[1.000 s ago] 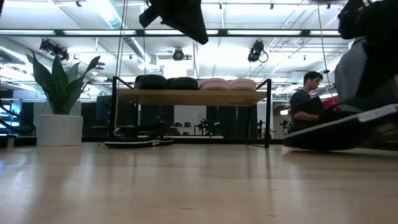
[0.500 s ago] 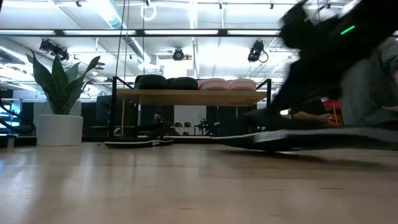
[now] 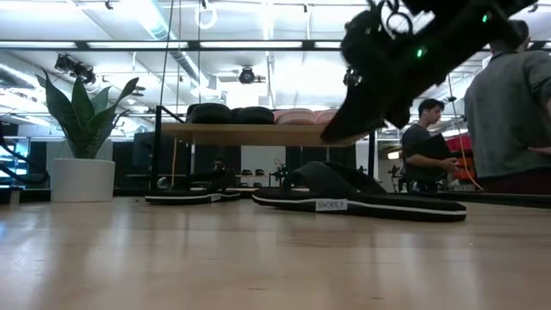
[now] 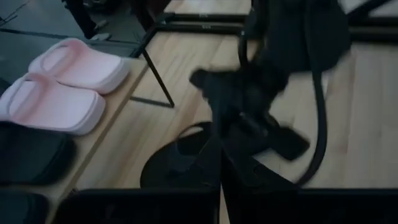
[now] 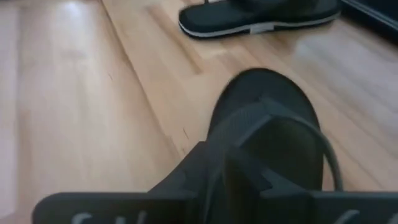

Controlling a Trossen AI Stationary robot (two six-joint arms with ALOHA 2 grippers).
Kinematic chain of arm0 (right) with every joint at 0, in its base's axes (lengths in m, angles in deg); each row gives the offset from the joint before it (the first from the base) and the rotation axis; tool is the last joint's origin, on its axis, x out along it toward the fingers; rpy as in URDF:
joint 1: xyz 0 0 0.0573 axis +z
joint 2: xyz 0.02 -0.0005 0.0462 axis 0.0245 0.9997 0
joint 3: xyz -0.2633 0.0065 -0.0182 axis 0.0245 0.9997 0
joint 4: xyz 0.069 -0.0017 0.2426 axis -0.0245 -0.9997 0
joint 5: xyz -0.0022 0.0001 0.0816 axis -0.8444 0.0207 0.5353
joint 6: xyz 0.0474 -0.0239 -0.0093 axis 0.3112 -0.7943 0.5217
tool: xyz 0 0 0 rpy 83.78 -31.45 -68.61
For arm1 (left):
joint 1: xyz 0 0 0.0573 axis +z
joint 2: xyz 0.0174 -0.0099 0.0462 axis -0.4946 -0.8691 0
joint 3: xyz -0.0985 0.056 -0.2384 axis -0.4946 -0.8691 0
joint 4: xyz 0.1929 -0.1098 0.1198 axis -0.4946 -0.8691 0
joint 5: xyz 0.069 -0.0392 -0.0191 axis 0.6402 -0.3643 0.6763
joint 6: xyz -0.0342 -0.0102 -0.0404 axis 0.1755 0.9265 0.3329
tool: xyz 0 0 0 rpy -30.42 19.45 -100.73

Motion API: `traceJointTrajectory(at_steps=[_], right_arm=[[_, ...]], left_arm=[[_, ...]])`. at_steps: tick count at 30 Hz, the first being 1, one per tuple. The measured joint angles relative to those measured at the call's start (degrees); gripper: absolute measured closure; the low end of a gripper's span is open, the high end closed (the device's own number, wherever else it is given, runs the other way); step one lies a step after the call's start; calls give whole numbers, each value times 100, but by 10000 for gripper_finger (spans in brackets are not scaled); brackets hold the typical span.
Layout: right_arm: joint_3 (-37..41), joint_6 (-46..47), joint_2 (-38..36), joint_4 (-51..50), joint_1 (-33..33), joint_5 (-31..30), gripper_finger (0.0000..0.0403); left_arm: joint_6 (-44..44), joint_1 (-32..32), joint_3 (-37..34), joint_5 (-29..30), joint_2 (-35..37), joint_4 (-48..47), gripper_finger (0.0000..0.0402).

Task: Pick and place slides into the shelf
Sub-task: Put the black slipper under the shelf

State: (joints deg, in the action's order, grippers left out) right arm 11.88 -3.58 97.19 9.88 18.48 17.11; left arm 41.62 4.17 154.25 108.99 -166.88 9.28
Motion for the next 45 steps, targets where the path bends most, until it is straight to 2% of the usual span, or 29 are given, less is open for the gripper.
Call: traceJointTrajectory(at_steps=[2, 5, 8, 11, 15, 20, 25, 30, 34, 39, 45], right_arm=[[0, -12, -205, -35, 7, 163, 339], [0, -18, -573, -197, 30, 780, 329], [0, 54, -936, -837, 197, 1132, 328], [0, 499, -1226, -1917, 503, 973, 346], [2, 1244, -1105, -2951, 963, 648, 392], [2, 1909, -486, -2822, 1453, 328, 395], [2, 2488, 191, -2735, 1487, 87, 398], [-4, 2525, 577, -2175, 1461, 49, 399], [-4, 2492, 669, -1488, 1442, 70, 400], [-2, 2677, 678, -948, 1104, 124, 401], [-12, 2528, 1147, 77, 295, 113, 401]], left_arm=[[57, -65, -84, -7, -1, -43, 396], [328, -166, -151, -2, -2, -91, 392], [639, -304, -155, -2, -2, -271, 383], [876, -453, -155, -5, -2, -398, 382], [904, -637, -155, -6, -2, -419, 395], [1078, -803, -158, -4, -2, -419, 391], [1203, -917, -158, -4, -2, -427, 385], [1206, -1023, -158, -4, -2, -425, 397], [1208, -1099, -158, -4, -2, -418, 387], [1225, -1113, -160, -4, -2, -407, 380], [1247, -1109, -162, -2, -4, -371, 397]])
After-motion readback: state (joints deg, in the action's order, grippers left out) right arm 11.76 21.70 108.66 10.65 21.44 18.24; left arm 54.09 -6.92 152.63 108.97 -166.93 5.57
